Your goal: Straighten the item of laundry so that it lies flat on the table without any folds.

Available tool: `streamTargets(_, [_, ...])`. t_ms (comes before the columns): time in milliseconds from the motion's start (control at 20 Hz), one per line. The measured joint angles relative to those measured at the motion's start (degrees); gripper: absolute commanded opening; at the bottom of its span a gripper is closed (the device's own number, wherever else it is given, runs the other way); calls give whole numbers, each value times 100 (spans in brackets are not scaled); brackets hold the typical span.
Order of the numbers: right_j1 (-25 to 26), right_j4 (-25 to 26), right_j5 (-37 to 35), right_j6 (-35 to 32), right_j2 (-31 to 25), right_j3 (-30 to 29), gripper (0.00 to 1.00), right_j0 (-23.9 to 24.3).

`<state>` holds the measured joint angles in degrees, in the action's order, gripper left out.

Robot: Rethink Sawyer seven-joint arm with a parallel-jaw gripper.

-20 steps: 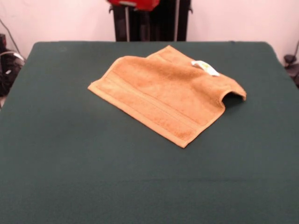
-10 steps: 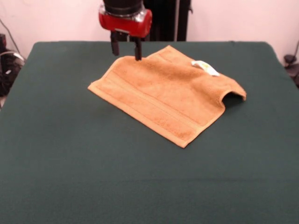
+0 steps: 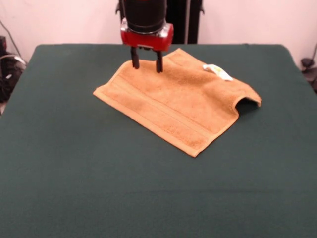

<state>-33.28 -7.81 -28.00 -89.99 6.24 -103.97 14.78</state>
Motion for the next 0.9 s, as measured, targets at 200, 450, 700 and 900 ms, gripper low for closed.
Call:
streamTargets(200, [96, 235, 299, 0, -87, -2, 100, 49])
streamTargets(450, [264, 505, 719, 0, -93, -2, 100, 109])
streamTargets(700, [628, 796, 1146, 0, -93, 2, 100, 169])
streamTargets(900, [877, 990, 1429, 0, -102, 21, 100, 197])
